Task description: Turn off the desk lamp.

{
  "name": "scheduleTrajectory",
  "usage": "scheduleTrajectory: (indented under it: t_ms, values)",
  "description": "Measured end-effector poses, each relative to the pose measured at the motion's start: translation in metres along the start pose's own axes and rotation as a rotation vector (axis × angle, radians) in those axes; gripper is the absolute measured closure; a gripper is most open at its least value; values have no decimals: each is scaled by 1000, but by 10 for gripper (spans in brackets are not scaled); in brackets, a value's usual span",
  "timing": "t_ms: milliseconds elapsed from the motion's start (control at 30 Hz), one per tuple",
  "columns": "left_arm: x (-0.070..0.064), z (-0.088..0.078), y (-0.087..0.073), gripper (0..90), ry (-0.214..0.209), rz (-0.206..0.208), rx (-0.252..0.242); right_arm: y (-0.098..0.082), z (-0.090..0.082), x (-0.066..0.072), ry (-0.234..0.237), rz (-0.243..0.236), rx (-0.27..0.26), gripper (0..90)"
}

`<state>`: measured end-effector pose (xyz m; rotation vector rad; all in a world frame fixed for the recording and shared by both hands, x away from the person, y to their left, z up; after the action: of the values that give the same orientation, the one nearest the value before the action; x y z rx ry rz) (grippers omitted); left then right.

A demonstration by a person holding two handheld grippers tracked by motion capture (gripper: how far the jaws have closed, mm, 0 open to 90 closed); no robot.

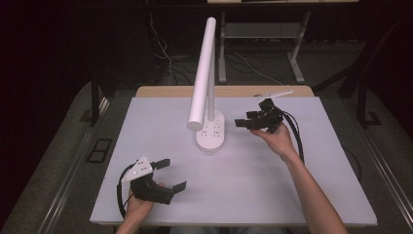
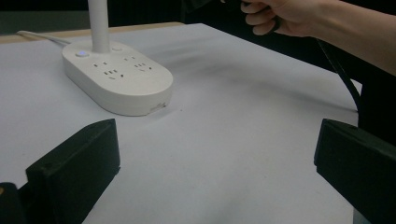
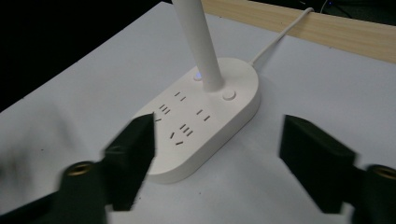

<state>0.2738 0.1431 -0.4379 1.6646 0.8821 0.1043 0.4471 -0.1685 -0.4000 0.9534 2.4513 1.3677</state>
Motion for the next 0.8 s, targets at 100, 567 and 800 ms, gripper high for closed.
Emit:
scheduleTrajectory:
  t_ms: [100,567,800]
  values:
    - [0,0,0,0,1,1,1,-5,-9,6,7,3,14,56]
    - [-1,1,0,0,-2,2,2,-39,-52,36,11,-31,-1,7]
    - [-1,1,0,0,3,6,3,-63,-72,48,2,-29,5,7]
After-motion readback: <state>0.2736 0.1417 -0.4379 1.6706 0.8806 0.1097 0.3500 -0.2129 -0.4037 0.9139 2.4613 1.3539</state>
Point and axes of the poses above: each handheld gripper's, and its own axes: z roughly forward along the jaws, y roughly out of its top, x roughly to its left, the point moved 5 cm from there along z, roughly forward along the jaws, and after that the axes turned 12 degrees about -z, right-handed, at the moved point
